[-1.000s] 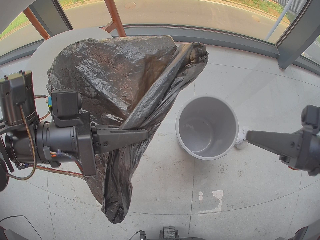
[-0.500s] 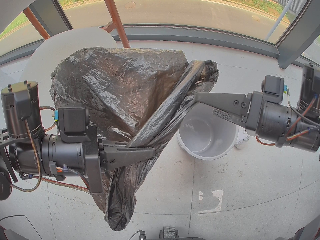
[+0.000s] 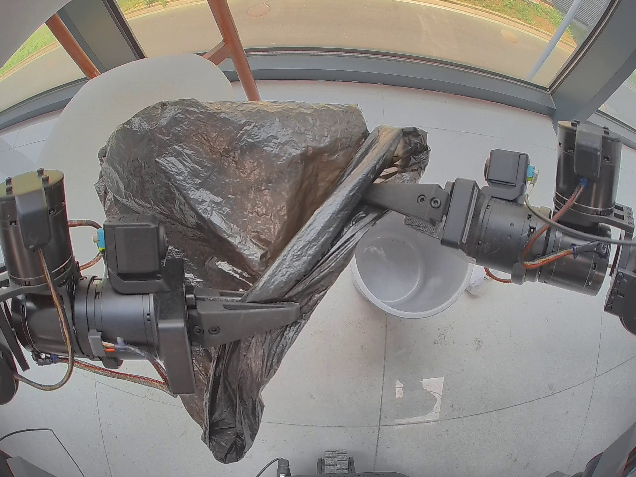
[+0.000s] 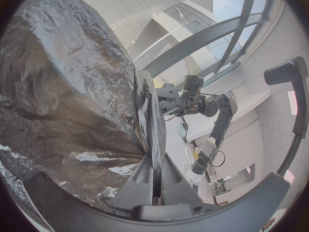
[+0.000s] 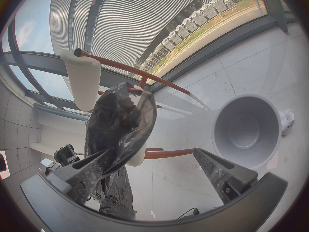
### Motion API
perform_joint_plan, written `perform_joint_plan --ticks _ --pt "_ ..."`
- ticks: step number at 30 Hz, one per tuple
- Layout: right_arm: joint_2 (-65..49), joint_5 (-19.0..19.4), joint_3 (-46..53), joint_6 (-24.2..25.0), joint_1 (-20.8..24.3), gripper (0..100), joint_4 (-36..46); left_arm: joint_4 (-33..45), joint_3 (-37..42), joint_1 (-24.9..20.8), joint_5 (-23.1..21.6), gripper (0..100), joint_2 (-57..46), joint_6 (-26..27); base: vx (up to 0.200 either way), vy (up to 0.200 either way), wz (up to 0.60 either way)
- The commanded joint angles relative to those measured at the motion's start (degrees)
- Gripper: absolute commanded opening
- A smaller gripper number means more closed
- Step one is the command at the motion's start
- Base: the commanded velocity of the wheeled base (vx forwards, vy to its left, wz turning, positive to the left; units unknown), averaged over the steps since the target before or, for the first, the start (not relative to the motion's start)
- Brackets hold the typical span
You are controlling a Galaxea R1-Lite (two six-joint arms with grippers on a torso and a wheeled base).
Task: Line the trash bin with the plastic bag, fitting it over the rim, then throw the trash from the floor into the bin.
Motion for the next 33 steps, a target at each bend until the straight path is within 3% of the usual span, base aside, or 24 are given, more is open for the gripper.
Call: perform_joint_plan --ticks 1,4,5,19,26,33 --pt "0.8 -0.4 -0.1 0.1 1.1 100 -0.3 -0.2 0.6 0.0 0.2 0 -0.3 0.0 0.0 0.0 0.0" --pt "1.1 -1.3 -0.1 0.1 1.7 100 -0.3 -0.1 0.7 0.0 0.2 0 -0.2 0.0 0.0 0.0 0.0" --pt "1.6 -1.8 0.0 0.1 1.8 0 -0.3 -0.1 0.6 0.0 0.2 0 -0.2 0.0 0.0 0.0 0.0" --pt "2.2 -2.3 -1.1 -0.1 0.6 0 -0.4 0.1 1.5 -5.2 -0.5 0 2.3 0.0 0.0 0.0 0.0" --pt "-3.7 -1.8 -0.5 -4.2 -5.2 0 0.4 -0.3 -3.0 -8.5 -1.1 0 7.0 -0.1 0.0 0.0 0.0" --pt "-13.6 -0.9 6.7 -4.4 -9.7 0 0.8 -0.4 -10.4 -9.2 -4.5 0 13.5 0.0 0.0 0.0 0.0"
